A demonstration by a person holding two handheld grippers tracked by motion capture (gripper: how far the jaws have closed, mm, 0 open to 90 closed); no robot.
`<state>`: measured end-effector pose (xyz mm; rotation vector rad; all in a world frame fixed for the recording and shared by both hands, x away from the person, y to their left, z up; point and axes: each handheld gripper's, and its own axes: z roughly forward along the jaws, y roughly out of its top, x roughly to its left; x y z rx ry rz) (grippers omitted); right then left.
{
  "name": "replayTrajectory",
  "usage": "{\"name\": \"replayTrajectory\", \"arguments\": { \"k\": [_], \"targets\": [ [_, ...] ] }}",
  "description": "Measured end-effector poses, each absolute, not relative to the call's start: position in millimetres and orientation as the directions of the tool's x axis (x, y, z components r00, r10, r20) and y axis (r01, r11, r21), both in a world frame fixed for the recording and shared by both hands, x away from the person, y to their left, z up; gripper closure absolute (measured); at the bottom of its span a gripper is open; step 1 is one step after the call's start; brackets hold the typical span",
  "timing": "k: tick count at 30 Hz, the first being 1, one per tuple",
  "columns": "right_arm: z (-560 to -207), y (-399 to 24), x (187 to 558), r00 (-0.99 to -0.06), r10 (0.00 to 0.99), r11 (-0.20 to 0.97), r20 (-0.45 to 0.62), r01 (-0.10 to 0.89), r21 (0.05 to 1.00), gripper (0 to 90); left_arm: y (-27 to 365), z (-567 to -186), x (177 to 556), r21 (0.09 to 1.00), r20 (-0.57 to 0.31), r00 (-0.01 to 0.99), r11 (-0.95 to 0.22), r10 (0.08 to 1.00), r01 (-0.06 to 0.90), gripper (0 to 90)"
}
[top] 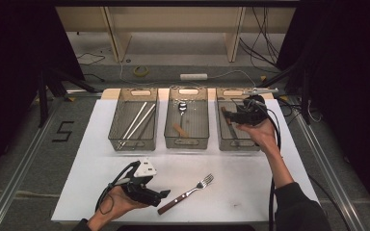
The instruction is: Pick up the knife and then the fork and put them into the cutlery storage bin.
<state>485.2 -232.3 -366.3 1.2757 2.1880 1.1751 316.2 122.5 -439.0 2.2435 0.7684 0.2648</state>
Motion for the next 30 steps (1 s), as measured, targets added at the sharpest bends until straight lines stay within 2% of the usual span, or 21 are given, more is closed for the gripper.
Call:
{"name": "replayTrajectory", "arguments": {
  "k": [9, 17, 30],
  "targets": [
    [-366.0, -232.8, 441.2, -0.600, 0.795, 0.297, 0.086, 0.509, 0.808, 33.8, 120.5, -438.0, 315.5, 0.695, -0.044, 0.799, -0.556, 0.600, 0.456, 15.8],
    [-381.9, -231.8, 403.1, -0.659, 0.746, 0.331, 0.092, 0.487, 0.808, 32.9, 116.8, -437.7, 313.8, 0.660, -0.050, 0.804, -0.585, 0.592, 0.472, 16.9],
    [-408.5, -227.7, 372.9, -0.697, 0.711, 0.357, 0.099, 0.478, 0.802, 32.7, 106.1, -443.1, 304.2, 0.582, -0.056, 0.823, -0.651, 0.566, 0.487, 22.1]
  ]
}}
